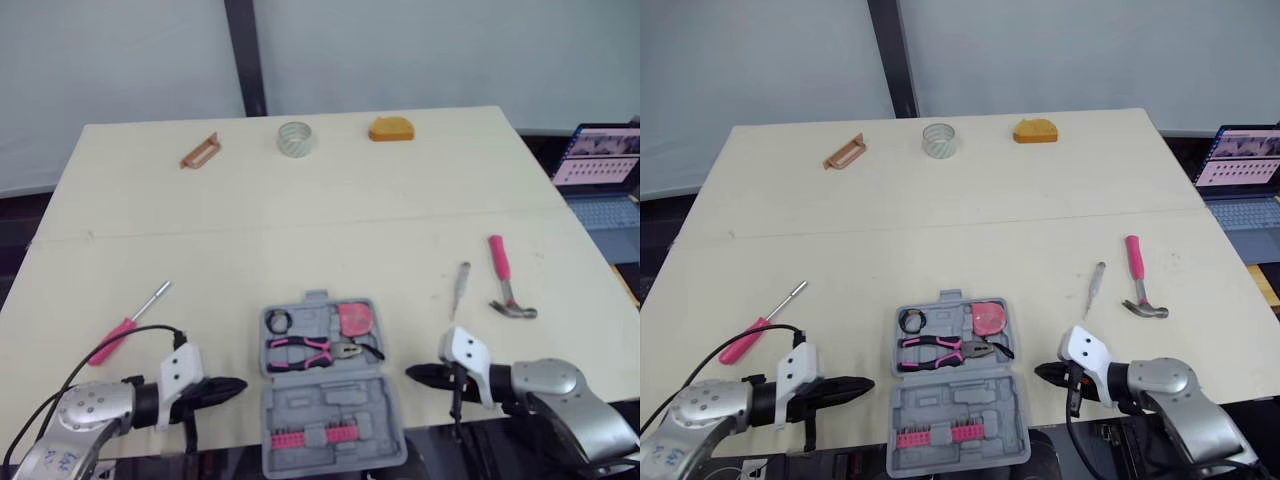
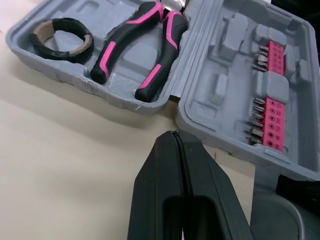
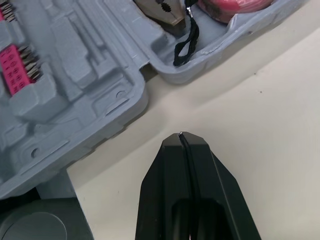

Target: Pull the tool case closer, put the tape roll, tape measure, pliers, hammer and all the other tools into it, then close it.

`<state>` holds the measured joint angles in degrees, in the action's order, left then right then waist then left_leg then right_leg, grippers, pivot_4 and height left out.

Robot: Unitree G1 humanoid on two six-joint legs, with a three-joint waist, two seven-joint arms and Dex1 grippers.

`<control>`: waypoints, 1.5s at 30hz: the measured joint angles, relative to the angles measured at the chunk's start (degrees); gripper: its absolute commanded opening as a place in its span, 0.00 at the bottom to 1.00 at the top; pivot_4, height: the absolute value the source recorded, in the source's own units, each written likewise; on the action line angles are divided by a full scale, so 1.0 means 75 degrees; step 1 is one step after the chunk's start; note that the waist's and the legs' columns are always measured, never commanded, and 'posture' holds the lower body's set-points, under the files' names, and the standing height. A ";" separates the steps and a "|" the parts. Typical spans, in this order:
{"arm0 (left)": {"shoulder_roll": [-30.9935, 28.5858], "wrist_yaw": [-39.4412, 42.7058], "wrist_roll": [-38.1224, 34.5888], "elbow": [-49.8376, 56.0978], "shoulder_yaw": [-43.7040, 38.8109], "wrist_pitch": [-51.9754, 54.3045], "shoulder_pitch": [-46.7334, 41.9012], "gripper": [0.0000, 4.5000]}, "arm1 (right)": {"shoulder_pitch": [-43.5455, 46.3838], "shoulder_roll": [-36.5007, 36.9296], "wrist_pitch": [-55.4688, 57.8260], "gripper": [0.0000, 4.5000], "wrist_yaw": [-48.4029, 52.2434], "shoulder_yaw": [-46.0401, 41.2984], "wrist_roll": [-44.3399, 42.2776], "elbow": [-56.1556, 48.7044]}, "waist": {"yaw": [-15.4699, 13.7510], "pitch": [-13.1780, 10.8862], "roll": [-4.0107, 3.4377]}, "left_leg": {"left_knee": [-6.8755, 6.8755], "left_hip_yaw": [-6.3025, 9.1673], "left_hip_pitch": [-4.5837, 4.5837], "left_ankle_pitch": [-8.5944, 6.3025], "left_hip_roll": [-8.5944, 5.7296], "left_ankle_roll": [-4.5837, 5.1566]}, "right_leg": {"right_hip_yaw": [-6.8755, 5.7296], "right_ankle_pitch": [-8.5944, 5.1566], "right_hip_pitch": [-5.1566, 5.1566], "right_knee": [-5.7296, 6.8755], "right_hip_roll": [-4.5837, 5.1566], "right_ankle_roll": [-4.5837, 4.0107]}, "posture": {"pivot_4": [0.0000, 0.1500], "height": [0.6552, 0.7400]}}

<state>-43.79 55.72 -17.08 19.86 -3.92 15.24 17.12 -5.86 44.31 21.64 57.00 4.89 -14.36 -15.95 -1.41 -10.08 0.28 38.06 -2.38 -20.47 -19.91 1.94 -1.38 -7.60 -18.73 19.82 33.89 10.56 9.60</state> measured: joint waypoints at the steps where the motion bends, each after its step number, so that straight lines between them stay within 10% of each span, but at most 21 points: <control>1: -0.0004 -0.0001 0.0074 -0.0024 0.0119 0.0040 -0.0134 0.00 | 0.0066 -0.0016 0.0060 0.00 -0.0044 0.0011 0.0006 -0.0021 | 0.0000 0.0000 0.0000 | 0.0001 0.0000 0.0000 0.0000 0.0000 0.0000 | 0.0000 0.0000 0.0000 0.0001 0.0000 0.0000 | 1.00 1.00; 45: 0.0989 -0.0670 0.1371 -0.1585 0.1470 -0.0961 -0.1572 0.00 | 0.1171 -0.0656 0.1835 0.00 -0.0882 0.0992 0.0209 -0.0523 | -0.0025 0.0001 -0.0005 | 0.0016 0.0000 0.0000 0.0002 -0.0001 0.0001 | 0.0002 0.0002 0.0001 0.0020 0.0000 0.0001 | 1.00 1.00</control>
<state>-36.37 50.69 -6.80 7.98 7.10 8.03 5.33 2.93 39.39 35.40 50.39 12.33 -12.79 -19.88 -1.60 -10.07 0.24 38.18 -2.38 -20.47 -19.89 1.94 -1.37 -7.59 -18.72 19.83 34.04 10.57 9.61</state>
